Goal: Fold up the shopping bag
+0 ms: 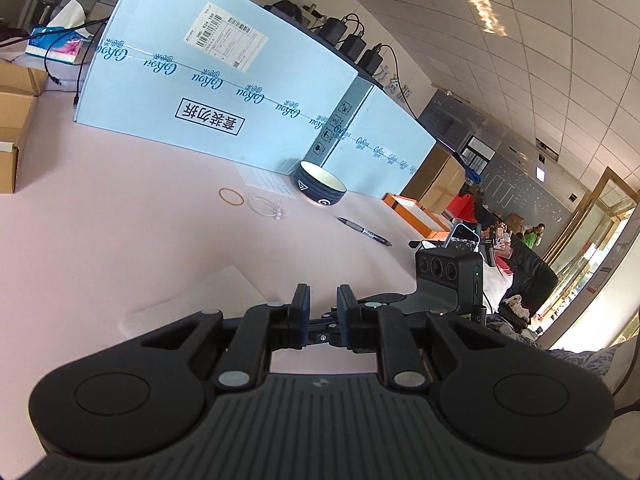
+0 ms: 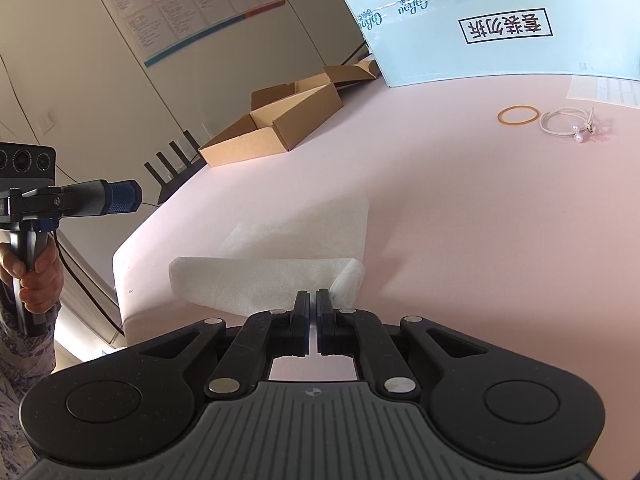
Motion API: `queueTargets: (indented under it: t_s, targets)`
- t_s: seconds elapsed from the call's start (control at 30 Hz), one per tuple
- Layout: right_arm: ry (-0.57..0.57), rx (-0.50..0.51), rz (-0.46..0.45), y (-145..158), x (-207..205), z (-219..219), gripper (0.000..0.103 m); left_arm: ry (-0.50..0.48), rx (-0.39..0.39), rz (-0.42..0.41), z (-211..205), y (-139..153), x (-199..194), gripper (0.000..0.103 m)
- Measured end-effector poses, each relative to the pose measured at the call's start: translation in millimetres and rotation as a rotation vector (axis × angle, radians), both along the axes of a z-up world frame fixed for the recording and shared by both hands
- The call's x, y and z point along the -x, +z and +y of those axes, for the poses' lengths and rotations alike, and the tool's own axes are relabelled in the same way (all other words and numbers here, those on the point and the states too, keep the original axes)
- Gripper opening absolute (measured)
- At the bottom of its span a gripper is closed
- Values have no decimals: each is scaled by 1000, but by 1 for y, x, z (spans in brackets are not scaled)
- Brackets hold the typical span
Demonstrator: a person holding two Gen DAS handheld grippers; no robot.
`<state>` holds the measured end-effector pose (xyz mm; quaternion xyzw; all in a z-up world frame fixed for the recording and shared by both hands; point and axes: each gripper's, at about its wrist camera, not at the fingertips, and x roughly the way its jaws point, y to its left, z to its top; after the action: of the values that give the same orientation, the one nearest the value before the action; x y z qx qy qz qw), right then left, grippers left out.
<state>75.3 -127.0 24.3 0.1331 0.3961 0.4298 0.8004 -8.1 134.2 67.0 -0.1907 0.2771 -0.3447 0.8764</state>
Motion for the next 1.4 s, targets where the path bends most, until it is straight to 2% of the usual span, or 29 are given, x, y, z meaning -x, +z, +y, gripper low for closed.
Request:
queueTargets:
  t_s: [0.13, 0.23, 0.3, 0.43, 0.53, 0.63, 0.83, 1.07, 1.13, 1.3, 1.4]
  targets:
    - [-1, 2, -4, 1, 1, 0, 2, -7, 7, -27, -11, -3, 1, 14]
    - [-4, 0, -4, 0, 1, 0, 2, 5, 73, -40, -12, -9, 0, 14]
    - [-6, -3, -2, 0, 0, 0, 2, 26, 90, -44, -13, -13, -1, 13]
    - [-8, -10, 5, -1, -2, 0, 2, 55, 111, -9, -19, -32, 0, 12]
    - [-10, -11, 4, -1, -2, 0, 2, 88, 60, 24, -28, -50, -4, 12]
    - [-14, -11, 0, -1, -1, 0, 2, 131, 45, 53, -29, -65, -11, 12]
    - [-18, -16, 2, -1, -1, -2, 2, 183, -19, 95, -22, -81, -8, 12]
    - [-20, -8, -11, 0, 1, -1, 2, 167, 8, 128, -6, -91, -8, 10]
    - [-19, 5, -31, 2, 3, 1, 2, 159, 24, 145, -2, -93, -12, 8]
    - [3, 36, -122, 12, 15, 3, 13, 148, 35, 167, 3, -97, -16, 2]
    - [11, 66, -295, 31, 31, -3, 13, 125, 17, 184, 4, -94, -20, 2]
